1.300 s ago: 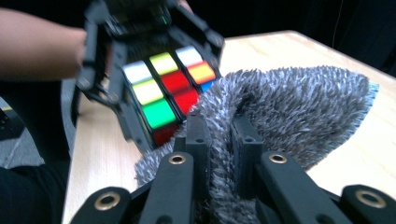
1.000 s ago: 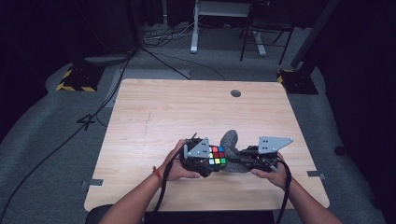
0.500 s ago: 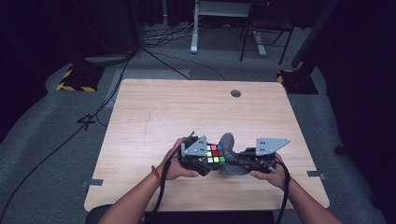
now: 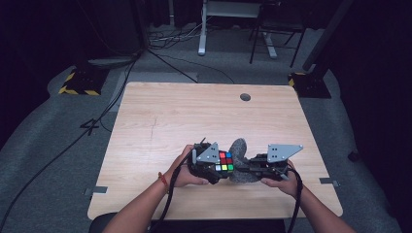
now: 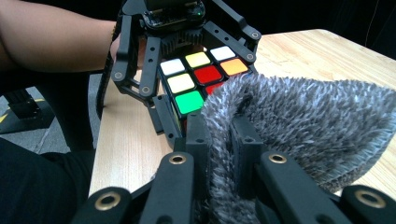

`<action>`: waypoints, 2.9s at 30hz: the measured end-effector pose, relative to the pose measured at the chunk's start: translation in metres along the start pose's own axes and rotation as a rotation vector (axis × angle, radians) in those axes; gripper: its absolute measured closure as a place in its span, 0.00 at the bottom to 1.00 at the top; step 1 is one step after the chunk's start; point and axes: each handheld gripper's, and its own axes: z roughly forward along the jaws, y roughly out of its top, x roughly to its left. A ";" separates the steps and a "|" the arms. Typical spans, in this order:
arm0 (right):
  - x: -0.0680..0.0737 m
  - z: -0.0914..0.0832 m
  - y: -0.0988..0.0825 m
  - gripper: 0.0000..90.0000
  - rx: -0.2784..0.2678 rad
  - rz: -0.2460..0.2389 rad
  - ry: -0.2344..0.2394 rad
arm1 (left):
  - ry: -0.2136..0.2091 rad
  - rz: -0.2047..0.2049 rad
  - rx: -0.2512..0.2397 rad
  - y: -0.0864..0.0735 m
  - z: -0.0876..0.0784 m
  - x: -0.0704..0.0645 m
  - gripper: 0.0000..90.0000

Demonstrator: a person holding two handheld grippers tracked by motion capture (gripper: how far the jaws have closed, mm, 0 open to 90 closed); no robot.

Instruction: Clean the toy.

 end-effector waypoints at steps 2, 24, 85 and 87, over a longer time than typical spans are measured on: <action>0.001 0.000 0.001 0.90 -0.003 -0.002 0.005 | 0.002 0.008 0.021 -0.001 0.003 -0.002 0.37; -0.012 0.011 -0.015 0.90 0.108 0.066 -0.017 | -0.017 0.021 -0.070 0.002 -0.007 0.000 0.37; -0.005 -0.006 0.000 0.90 -0.062 0.066 0.062 | -0.052 0.058 -0.072 0.002 -0.006 -0.005 0.36; -0.005 -0.006 0.001 0.90 -0.063 0.063 0.062 | -0.049 0.062 -0.061 0.002 -0.005 -0.005 0.37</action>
